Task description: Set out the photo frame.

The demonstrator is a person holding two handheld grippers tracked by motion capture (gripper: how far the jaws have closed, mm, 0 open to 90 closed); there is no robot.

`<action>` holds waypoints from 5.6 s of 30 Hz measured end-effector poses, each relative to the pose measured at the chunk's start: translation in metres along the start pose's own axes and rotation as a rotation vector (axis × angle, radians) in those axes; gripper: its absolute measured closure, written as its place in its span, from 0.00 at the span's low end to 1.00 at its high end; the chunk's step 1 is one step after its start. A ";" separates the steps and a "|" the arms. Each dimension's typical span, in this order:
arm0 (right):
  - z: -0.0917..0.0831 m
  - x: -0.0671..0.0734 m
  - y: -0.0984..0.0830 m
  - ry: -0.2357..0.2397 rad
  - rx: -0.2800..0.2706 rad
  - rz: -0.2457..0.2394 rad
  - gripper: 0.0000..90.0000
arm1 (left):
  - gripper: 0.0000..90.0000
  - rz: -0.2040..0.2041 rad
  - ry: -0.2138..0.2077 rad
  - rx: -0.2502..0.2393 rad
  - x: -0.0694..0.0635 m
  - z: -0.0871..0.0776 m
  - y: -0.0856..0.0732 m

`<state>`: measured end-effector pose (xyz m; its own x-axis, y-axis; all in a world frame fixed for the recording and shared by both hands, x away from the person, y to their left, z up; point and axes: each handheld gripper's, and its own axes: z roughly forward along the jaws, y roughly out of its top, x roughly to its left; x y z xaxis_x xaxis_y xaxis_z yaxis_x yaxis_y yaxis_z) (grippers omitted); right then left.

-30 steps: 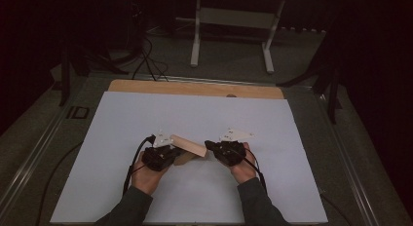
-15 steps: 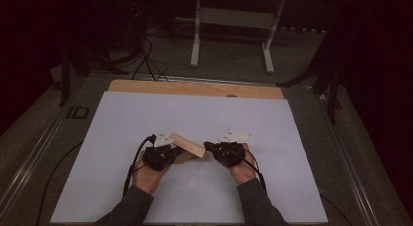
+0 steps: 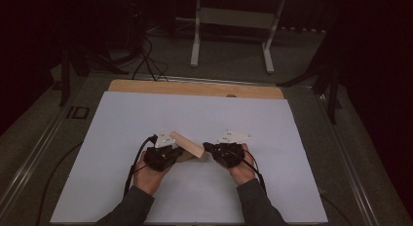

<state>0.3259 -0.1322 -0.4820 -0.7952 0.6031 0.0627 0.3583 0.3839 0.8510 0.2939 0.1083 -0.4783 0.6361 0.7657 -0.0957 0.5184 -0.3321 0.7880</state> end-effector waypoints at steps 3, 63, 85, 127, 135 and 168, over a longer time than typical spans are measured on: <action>0.000 0.001 0.000 0.002 0.000 -0.003 0.99 | 1.00 0.000 -0.002 0.001 -0.001 0.000 0.000; 0.002 0.009 -0.006 0.035 0.027 -0.023 1.00 | 1.00 -0.005 -0.019 0.009 -0.003 0.009 -0.002; 0.010 0.022 -0.010 0.065 0.055 -0.056 1.00 | 0.99 -0.030 0.000 0.000 0.008 0.010 -0.004; 0.004 0.013 -0.007 0.020 0.032 -0.023 0.65 | 0.58 -0.161 0.072 -0.074 0.029 -0.016 0.000; 0.001 0.010 -0.006 0.010 0.026 -0.016 0.64 | 0.54 -0.171 0.086 -0.113 0.029 -0.033 0.008; -0.003 0.005 -0.006 -0.018 0.011 0.001 0.64 | 0.28 -0.122 0.024 -0.074 -0.008 -0.010 0.015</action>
<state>0.3181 -0.1336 -0.4847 -0.7858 0.6161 0.0541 0.3646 0.3908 0.8452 0.2906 0.1028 -0.4592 0.5568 0.8111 -0.1792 0.5464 -0.1951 0.8145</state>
